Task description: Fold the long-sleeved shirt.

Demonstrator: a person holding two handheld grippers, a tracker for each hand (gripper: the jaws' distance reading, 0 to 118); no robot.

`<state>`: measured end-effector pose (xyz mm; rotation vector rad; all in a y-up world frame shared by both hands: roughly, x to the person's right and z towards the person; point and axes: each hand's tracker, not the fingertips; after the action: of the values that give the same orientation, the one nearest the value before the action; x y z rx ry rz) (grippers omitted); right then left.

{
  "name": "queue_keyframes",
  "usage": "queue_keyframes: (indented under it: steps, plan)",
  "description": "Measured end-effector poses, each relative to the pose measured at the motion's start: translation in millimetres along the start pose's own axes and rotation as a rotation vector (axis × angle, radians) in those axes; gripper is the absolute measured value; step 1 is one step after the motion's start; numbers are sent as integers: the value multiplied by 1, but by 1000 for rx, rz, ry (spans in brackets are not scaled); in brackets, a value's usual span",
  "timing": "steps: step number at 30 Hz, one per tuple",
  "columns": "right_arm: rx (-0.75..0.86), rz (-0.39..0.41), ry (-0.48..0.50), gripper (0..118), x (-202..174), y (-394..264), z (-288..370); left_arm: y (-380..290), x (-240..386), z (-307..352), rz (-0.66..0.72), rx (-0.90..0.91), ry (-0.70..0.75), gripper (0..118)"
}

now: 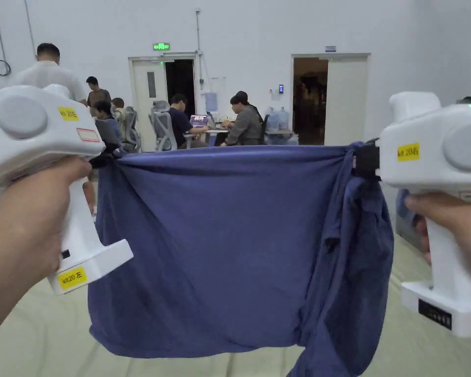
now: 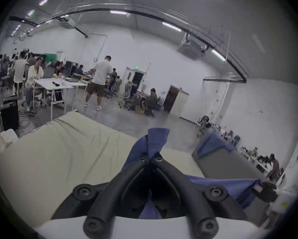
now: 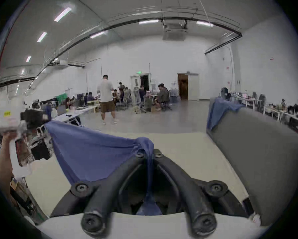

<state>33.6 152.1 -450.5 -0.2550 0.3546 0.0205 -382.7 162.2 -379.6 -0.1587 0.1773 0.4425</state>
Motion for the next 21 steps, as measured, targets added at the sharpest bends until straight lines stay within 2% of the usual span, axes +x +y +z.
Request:
queue_keyframes:
  steps: [4, 10, 12, 15, 17, 21]
  plan:
    - [-19, 45, -1, 0, -1, 71, -50, 36, 20, -24, -26, 61, 53, 0]
    - [-8, 154, -147, 0, -14, 136, -110, 78, 52, -61, -147, 164, 66, 0]
    - [-17, 141, -169, 1, -17, 146, -128, 81, 59, -75, -157, 160, 77, 0]
    - [-83, 156, -266, 1, -22, 144, -156, 74, 65, -98, -197, 157, 61, 0]
    - [-96, 173, -281, 1, -21, 132, -174, 61, 64, -116, -238, 160, 82, 0]
    - [-167, 287, -297, 1, -18, 85, -218, 26, 42, -162, -232, 79, 121, 0]
